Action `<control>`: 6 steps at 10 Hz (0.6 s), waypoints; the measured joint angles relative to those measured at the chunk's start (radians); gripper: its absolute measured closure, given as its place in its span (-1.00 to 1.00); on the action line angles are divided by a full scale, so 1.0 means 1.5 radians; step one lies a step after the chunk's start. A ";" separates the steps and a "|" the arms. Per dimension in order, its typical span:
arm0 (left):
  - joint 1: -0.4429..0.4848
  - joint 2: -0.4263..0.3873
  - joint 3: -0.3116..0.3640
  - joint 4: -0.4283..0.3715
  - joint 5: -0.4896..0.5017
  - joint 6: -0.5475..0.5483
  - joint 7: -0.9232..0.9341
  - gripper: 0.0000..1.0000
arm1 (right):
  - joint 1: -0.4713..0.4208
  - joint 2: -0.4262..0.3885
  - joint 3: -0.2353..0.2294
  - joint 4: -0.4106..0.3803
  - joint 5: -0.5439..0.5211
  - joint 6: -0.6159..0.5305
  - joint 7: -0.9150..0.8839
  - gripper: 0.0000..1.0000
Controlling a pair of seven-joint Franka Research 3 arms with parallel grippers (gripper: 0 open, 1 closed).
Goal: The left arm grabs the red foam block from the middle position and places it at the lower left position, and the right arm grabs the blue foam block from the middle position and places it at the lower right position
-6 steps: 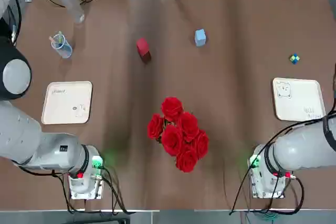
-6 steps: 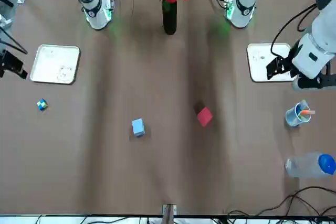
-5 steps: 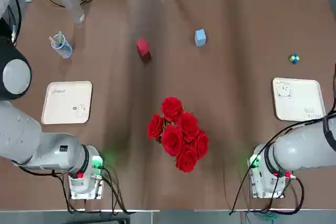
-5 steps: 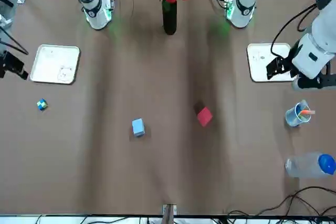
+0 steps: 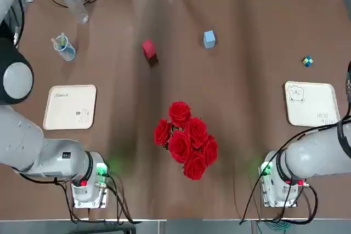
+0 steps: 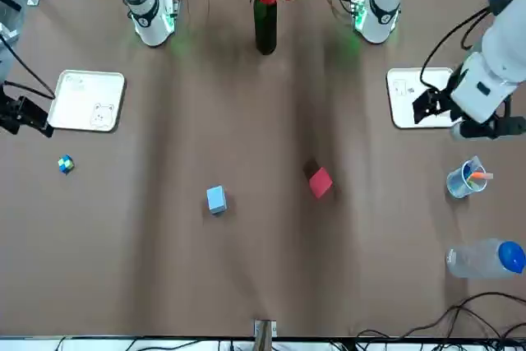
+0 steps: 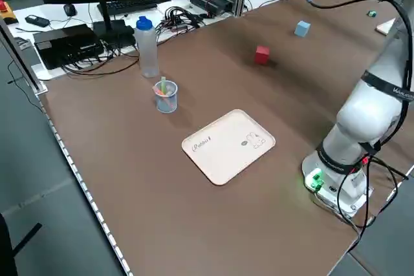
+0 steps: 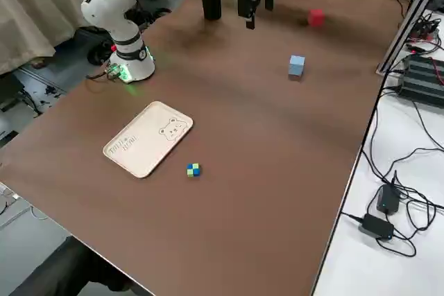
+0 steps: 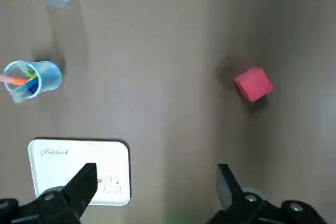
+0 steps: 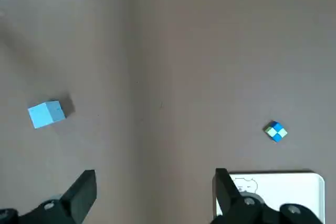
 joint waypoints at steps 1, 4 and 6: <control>-0.016 0.024 -0.005 -0.001 0.000 0.001 -0.016 -1.00 | 0.000 0.000 0.000 0.000 0.000 0.000 0.000 -1.00; -0.062 0.100 -0.009 -0.002 0.000 0.049 -0.169 -1.00 | 0.002 0.001 0.002 -0.001 0.000 0.000 0.000 -1.00; -0.132 0.164 -0.011 -0.003 0.012 0.139 -0.316 -1.00 | 0.029 0.021 0.005 -0.011 0.005 0.006 0.000 -1.00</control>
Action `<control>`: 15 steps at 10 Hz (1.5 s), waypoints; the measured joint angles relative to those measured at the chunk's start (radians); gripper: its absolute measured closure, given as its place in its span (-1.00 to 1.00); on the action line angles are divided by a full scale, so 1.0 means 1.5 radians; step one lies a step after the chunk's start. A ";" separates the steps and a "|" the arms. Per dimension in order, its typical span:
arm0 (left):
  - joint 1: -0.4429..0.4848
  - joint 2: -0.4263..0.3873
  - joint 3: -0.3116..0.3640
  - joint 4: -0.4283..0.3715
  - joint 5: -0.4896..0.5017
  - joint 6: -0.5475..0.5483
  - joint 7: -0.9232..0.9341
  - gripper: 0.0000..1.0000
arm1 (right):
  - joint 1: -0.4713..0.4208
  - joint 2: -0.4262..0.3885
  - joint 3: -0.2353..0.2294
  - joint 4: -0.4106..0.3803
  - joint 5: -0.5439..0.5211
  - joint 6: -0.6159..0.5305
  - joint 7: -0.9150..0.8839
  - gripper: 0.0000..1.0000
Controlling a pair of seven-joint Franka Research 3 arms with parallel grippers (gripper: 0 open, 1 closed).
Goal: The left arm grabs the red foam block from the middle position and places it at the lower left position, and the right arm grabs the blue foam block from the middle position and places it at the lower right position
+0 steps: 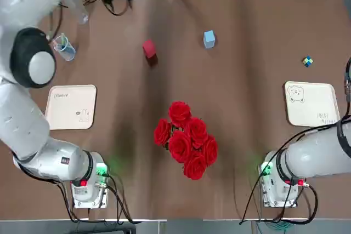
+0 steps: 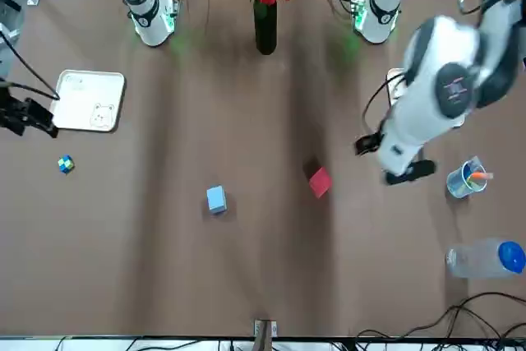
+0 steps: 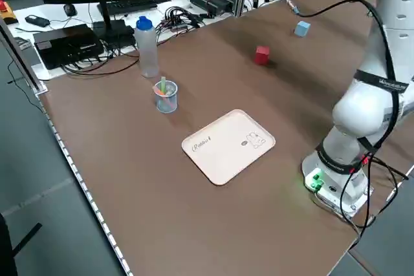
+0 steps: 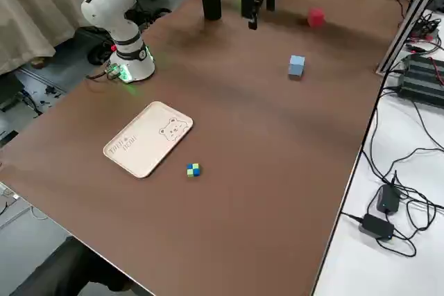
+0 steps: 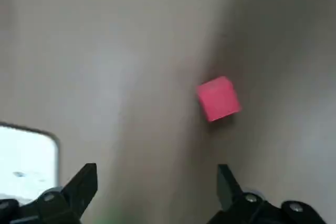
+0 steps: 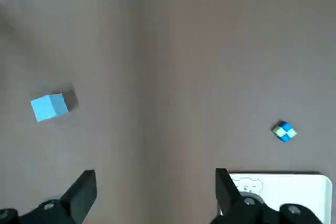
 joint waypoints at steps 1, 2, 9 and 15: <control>-0.031 0.030 -0.001 0.000 0.011 0.039 -0.074 -1.00 | 0.033 0.028 0.002 -0.006 0.004 0.021 0.000 -1.00; -0.050 0.055 -0.001 0.000 0.014 0.064 -0.133 -1.00 | 0.075 0.065 0.003 -0.007 0.006 0.049 0.001 -1.00; -0.053 0.173 0.003 -0.039 0.015 0.190 -0.365 -1.00 | 0.259 0.288 0.005 -0.009 0.045 0.265 0.059 -1.00; -0.053 0.200 0.004 -0.071 0.027 0.287 -0.366 -1.00 | 0.304 0.383 0.005 -0.007 0.083 0.426 0.145 -1.00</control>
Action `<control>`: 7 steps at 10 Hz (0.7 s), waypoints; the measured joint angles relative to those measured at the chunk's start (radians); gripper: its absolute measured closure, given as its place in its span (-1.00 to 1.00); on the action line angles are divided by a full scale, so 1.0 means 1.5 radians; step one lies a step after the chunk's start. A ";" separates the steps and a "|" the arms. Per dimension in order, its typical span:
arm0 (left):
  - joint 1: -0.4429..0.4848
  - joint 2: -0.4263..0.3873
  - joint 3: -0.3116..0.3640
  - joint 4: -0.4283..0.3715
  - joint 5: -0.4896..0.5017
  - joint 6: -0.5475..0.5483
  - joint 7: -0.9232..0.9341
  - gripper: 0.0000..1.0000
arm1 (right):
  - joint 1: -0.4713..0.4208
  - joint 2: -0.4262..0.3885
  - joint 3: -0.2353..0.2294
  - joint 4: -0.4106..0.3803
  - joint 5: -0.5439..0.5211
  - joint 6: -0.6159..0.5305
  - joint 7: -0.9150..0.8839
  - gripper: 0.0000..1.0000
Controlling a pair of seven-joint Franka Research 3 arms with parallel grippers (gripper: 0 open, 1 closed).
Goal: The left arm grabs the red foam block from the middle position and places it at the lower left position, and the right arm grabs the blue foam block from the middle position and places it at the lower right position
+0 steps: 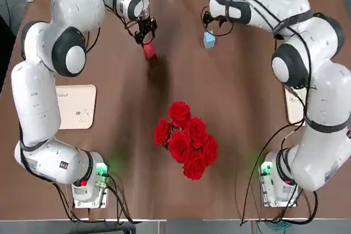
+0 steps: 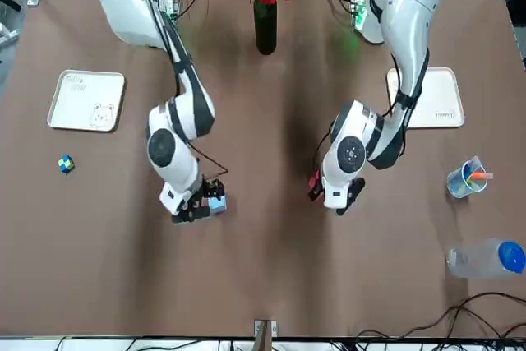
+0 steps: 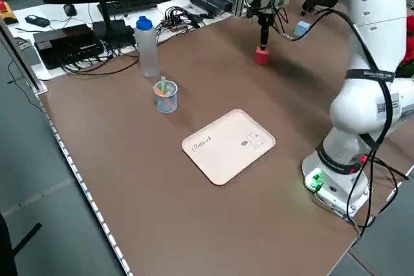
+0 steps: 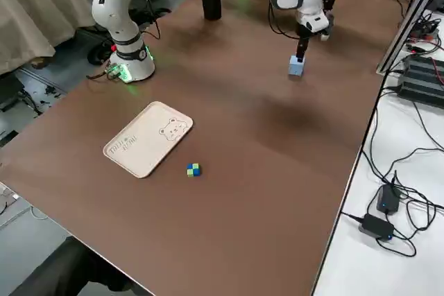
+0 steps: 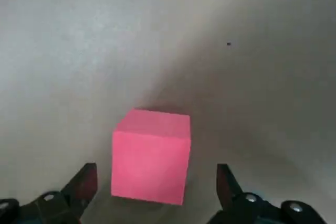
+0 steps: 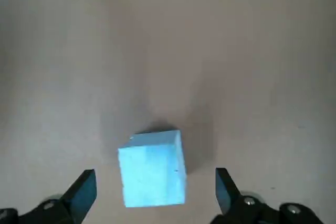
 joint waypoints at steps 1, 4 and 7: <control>0.000 0.007 0.000 -0.004 0.011 0.005 0.000 -1.00 | 0.005 0.006 0.000 0.001 0.000 0.001 0.006 -1.00; -0.002 0.020 0.000 -0.015 0.020 0.023 0.000 -0.95 | 0.013 0.027 0.000 0.001 0.000 0.011 0.008 -1.00; -0.003 0.033 0.001 -0.015 0.022 0.046 -0.001 -0.45 | 0.017 0.038 -0.001 0.001 0.000 0.014 0.008 -1.00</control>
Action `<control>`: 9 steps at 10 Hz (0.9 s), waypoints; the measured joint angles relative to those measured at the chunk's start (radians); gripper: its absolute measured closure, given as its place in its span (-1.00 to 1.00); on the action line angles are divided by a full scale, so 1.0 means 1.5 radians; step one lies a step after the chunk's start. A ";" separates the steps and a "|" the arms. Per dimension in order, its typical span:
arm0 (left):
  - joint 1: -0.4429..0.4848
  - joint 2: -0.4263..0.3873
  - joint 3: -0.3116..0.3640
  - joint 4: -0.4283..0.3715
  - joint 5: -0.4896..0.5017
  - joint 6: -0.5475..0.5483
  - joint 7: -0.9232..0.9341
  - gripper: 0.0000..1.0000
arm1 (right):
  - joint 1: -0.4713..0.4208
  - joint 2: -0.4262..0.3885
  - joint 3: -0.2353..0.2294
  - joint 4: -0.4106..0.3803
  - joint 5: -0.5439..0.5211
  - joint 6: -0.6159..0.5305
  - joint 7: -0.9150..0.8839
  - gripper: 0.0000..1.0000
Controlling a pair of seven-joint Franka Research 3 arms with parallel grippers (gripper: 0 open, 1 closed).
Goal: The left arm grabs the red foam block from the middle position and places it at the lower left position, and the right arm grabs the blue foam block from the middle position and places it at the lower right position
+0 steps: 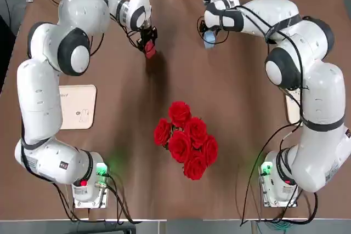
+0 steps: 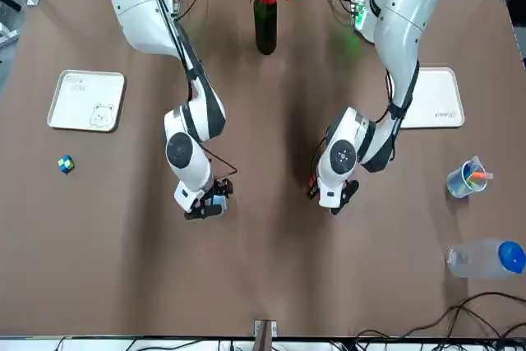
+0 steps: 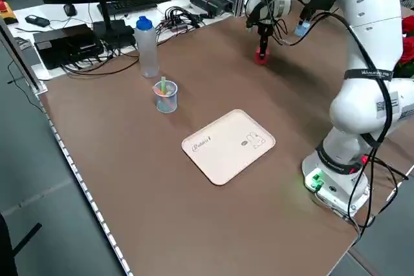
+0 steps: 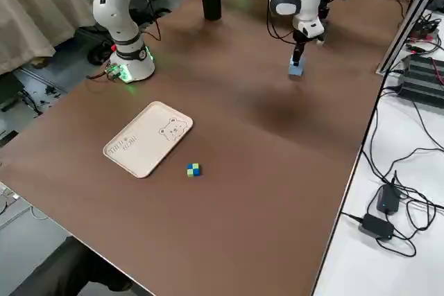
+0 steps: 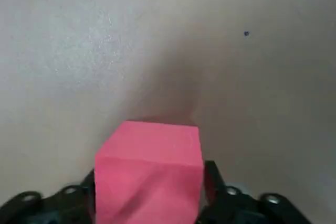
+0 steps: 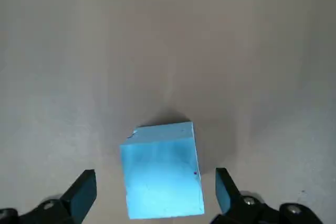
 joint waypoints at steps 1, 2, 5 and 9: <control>0.002 -0.001 0.000 0.001 0.000 -0.002 0.000 -0.24 | 0.000 0.003 -0.001 0.000 0.000 0.003 0.000 -0.98; 0.004 -0.004 0.000 0.003 0.001 -0.021 0.000 -0.24 | 0.000 0.006 -0.001 0.000 0.000 0.008 0.000 -0.96; 0.039 -0.066 0.000 0.015 0.001 -0.173 0.062 -0.24 | 0.000 0.014 -0.002 0.000 0.000 0.017 0.003 -0.81; 0.200 -0.216 -0.005 -0.106 -0.004 -0.276 0.328 -0.24 | 0.000 0.021 -0.003 0.001 0.000 0.018 0.015 -0.20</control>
